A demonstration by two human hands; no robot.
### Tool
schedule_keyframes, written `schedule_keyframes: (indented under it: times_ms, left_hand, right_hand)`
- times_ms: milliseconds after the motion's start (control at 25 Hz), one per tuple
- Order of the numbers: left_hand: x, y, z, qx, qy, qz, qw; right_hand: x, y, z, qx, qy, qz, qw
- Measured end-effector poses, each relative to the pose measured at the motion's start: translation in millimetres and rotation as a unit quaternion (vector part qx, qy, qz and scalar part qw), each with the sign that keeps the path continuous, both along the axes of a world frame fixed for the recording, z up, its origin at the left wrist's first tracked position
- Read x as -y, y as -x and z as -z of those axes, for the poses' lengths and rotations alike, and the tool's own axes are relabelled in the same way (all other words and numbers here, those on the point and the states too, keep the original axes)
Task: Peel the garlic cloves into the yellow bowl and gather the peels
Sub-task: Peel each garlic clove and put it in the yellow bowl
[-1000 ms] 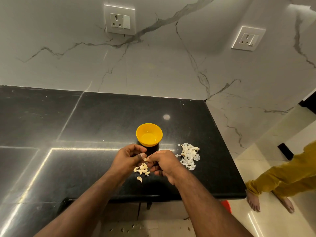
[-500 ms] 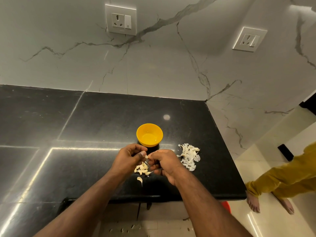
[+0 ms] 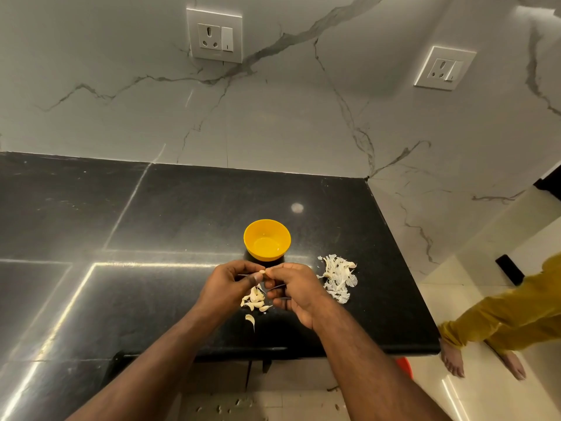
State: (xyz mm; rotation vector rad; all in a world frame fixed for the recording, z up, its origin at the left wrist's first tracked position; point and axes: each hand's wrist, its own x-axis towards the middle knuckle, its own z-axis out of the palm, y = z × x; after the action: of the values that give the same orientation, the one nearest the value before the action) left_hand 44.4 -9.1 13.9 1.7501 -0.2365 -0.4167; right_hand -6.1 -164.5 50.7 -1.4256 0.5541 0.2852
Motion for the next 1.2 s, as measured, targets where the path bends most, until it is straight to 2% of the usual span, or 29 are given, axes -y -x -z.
schedule_keyframes:
  times_ms: [400, 680, 920, 1200]
  left_hand:
    - [2, 4, -8, 0.004, -0.001, -0.011, 1.0]
    - [0, 5, -12, 0.011, 0.009, -0.015, 1.0]
    - [3, 4, -13, 0.024, -0.002, -0.016, 1.0]
    - [5, 0, -16, 0.02, -0.004, -0.012, 1.0]
  right_hand:
    - [-1, -1, 4, 0.019, 0.06, 0.0, 0.998]
    - [-3, -1, 4, 0.033, 0.069, -0.003, 0.997]
    - [-7, -3, 9, 0.088, 0.238, -0.016, 0.967]
    - [-16, -4, 9, 0.125, 0.308, -0.019, 0.943]
